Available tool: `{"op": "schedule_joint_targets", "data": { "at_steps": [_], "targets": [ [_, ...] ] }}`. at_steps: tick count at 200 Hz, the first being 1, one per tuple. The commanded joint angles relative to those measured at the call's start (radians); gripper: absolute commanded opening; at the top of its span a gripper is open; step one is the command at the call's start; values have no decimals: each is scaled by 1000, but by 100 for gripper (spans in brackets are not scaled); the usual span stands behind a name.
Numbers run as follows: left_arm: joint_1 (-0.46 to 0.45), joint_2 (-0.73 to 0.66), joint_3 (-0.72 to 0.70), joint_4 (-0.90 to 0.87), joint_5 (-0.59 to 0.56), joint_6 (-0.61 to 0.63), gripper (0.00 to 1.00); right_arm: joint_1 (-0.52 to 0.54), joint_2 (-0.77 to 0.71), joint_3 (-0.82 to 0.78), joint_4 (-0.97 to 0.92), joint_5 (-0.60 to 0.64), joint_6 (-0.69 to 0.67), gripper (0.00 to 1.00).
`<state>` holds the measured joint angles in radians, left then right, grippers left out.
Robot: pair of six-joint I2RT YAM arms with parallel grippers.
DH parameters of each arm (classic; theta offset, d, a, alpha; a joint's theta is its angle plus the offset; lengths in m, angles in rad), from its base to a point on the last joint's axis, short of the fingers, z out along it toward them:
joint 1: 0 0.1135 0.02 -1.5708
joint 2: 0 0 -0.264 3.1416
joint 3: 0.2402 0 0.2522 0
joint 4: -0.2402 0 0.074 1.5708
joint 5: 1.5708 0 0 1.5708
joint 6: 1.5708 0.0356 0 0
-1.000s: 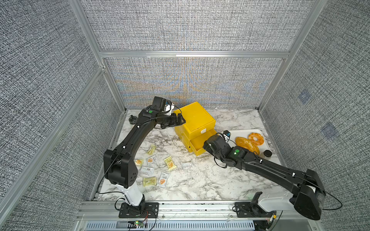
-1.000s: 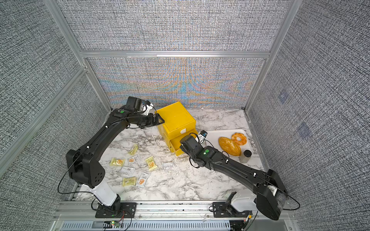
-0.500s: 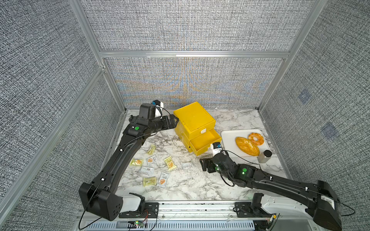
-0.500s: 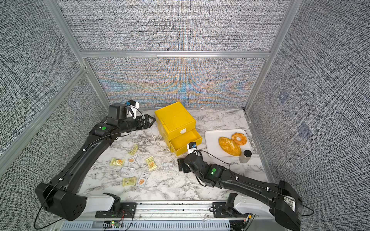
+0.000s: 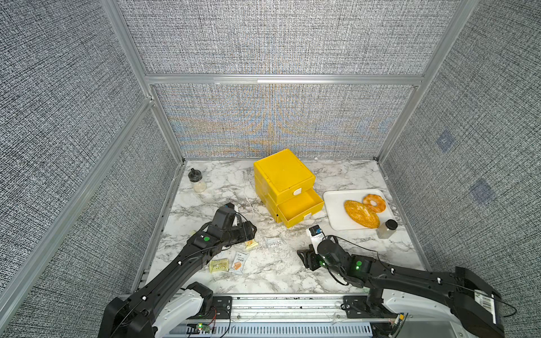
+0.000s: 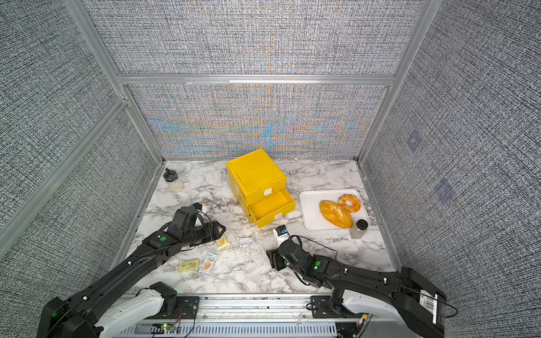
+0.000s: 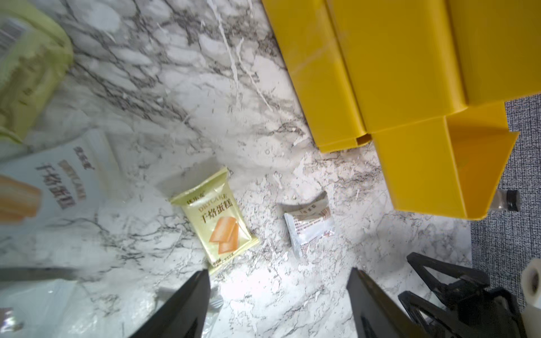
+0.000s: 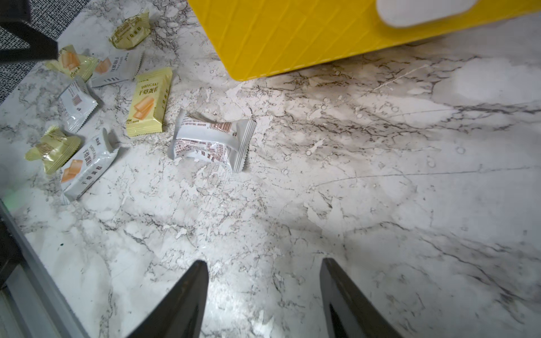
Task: Place the cookies into the drawer by color
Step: Pick up the cookie at the center of the board.
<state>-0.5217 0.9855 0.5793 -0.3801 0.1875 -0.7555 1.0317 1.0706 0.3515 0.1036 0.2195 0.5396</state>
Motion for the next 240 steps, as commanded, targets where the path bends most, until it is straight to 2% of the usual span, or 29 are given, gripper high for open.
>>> {"op": "schedule_joint_targets", "data": {
  "at_steps": [1, 15, 31, 55, 105, 159, 207, 218, 240],
  "targets": [
    [-21, 5, -48, 124, 30, -73, 64, -1, 55, -10, 136, -27, -6, 57],
    [-30, 15, -69, 153, 46, -93, 52, 0, 103, -11, 175, -28, -12, 53],
    [-32, 10, -91, 171, 58, -110, 51, 2, 160, -1, 220, -27, -30, 49],
    [-32, -52, -136, 161, 22, -131, 52, 12, 245, 24, 273, -10, -77, 47],
    [-32, -221, -167, 1, -79, -151, 61, 65, 460, 158, 265, 71, -187, 45],
    [-31, -343, -226, -32, -128, -174, 64, 99, 646, 315, 178, 175, -170, 44],
    [-31, -338, -230, -35, -126, -171, 64, 116, 687, 351, 169, 155, -170, 41],
    [-31, -339, -232, -36, -127, -170, 65, 127, 673, 348, 168, 143, -177, 38],
    [-32, -343, -232, -38, -129, -172, 65, 143, 603, 318, 181, 132, -174, 37]
  ]
}}
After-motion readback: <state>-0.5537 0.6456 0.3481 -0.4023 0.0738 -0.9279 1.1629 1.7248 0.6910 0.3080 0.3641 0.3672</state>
